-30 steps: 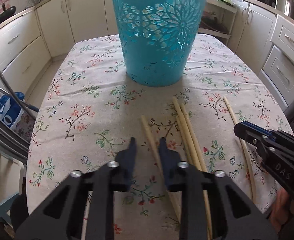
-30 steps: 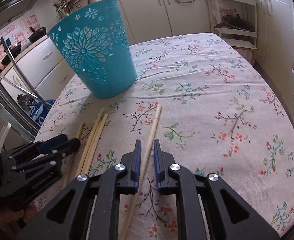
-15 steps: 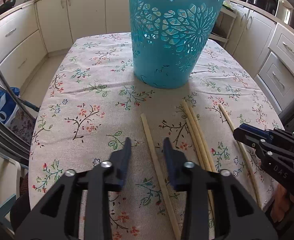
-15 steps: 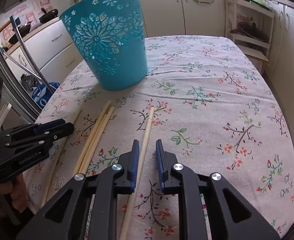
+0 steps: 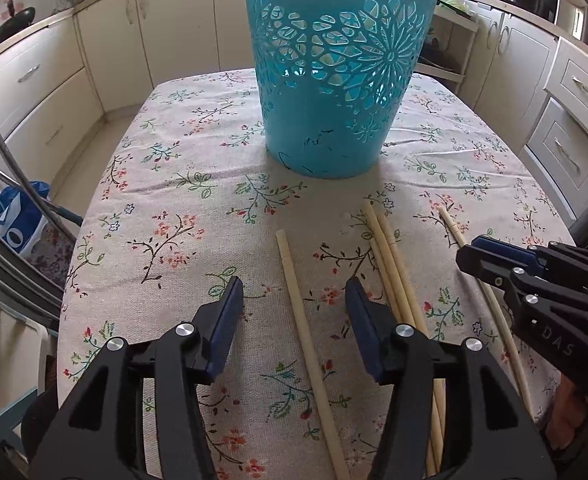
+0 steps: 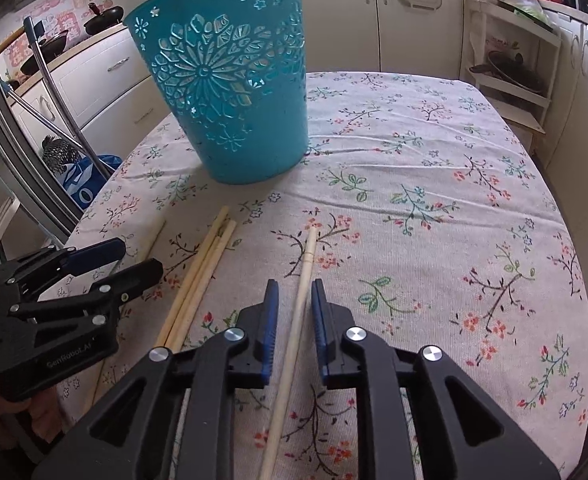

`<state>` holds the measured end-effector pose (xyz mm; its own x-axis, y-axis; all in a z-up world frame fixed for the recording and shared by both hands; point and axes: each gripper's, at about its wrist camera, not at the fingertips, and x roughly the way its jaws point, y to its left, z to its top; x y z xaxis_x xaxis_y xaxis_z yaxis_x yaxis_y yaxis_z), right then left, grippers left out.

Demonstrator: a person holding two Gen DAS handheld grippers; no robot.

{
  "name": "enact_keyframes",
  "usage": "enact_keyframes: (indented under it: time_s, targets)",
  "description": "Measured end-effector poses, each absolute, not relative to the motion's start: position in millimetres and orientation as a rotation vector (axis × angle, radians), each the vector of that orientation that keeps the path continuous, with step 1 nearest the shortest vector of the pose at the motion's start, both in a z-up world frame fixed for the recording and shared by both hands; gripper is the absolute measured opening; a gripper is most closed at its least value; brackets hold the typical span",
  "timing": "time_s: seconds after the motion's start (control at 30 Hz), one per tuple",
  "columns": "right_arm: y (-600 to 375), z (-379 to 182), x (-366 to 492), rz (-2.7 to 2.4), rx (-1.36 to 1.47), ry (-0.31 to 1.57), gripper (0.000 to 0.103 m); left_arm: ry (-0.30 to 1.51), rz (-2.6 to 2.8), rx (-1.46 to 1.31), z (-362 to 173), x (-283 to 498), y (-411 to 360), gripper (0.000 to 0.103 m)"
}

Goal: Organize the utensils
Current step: 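Close the left tool on one chopstick while the right tool grasps another, then drop the left tool's chopstick into the teal basket while the right tool holds its own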

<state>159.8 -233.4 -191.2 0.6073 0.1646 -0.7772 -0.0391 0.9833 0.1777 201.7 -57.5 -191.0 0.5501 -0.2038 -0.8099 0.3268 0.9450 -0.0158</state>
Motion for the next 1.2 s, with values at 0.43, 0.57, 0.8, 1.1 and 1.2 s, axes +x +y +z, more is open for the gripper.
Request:
enact_keyframes:
  time_s: [0.43,0.57,0.8,1.1,1.2]
  targets:
    - [-239,-190,157,0.138,0.140,0.929,0.008,0.945,-0.368,0.125,-191,209,-60,0.007]
    - [-236,-191,159,0.137,0.112,0.925,0.008,0.956,-0.370,0.133,-192,214,-63,0.011]
    - [-239,-194,153,0.134,0.142,0.888,0.007,0.942,-0.388,0.156,-188,213,-67,0.005]
    - [-246,-195,151,0.144,0.198,0.872,0.006,0.807,-0.473,-0.004,-127,194,-47,0.005]
    - [-247,-195,149,0.142,0.203,0.866,0.006,0.731,-0.497,-0.044,-94,191,-44,0.005]
